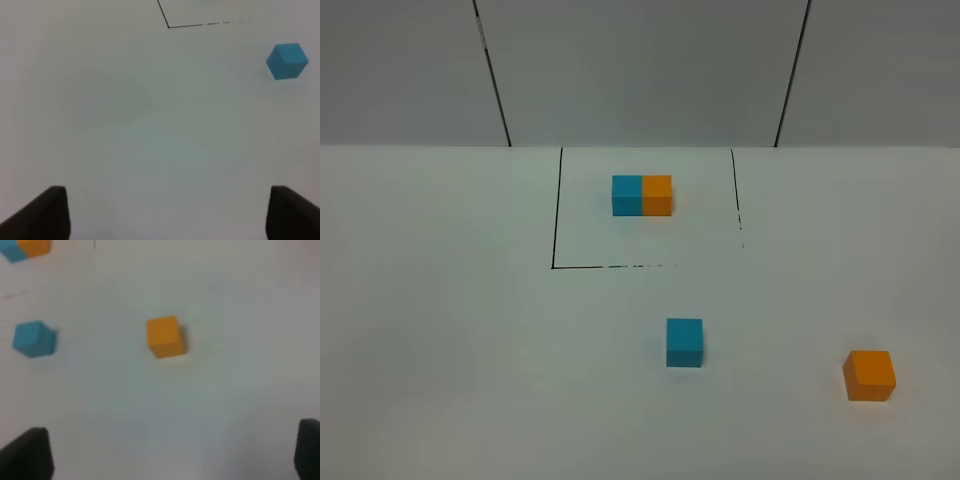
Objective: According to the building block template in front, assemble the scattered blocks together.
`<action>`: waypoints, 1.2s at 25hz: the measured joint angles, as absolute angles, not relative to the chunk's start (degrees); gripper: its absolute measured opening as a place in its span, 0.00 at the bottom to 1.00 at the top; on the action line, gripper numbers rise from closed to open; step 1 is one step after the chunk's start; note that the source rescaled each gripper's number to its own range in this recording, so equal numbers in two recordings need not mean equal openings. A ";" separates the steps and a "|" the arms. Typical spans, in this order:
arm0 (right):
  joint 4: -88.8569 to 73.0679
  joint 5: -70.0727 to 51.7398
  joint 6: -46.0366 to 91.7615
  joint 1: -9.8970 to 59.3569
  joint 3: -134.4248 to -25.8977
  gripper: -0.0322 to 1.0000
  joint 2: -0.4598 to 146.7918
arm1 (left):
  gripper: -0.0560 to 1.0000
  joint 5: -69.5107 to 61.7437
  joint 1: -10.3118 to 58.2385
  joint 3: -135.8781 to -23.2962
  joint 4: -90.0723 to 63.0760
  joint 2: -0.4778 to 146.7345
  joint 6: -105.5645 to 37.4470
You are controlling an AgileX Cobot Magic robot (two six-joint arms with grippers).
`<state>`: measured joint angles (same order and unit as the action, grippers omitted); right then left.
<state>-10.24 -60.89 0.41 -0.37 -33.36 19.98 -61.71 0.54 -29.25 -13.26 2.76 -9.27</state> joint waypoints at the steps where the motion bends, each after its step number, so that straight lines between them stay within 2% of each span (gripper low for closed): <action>1: -10.89 -60.82 1.09 -0.37 -34.25 0.95 23.76 | 0.69 -61.71 0.54 -29.25 -13.26 2.76 -9.22; 9: -12.68 -57.29 2.44 -0.20 -41.64 0.96 56.56 | 0.69 -61.71 0.54 -29.25 -13.26 2.76 -9.22; 14: -11.58 -47.52 2.38 6.29 -42.50 0.96 70.72 | 0.69 -61.71 0.54 -29.25 -13.26 2.76 -9.22; 19: -7.34 -41.37 -0.47 12.17 -45.17 0.95 82.73 | 0.69 -61.71 0.54 -29.25 -13.26 2.76 -9.22; 25: 0.00 -41.87 -5.74 13.27 -51.74 0.95 93.31 | 0.69 -61.71 0.54 -29.25 -13.26 2.76 -9.22; 30: 0.89 -40.37 -6.36 13.27 -53.01 0.94 97.65 | 0.69 -61.71 0.54 -29.25 -13.26 2.76 -9.22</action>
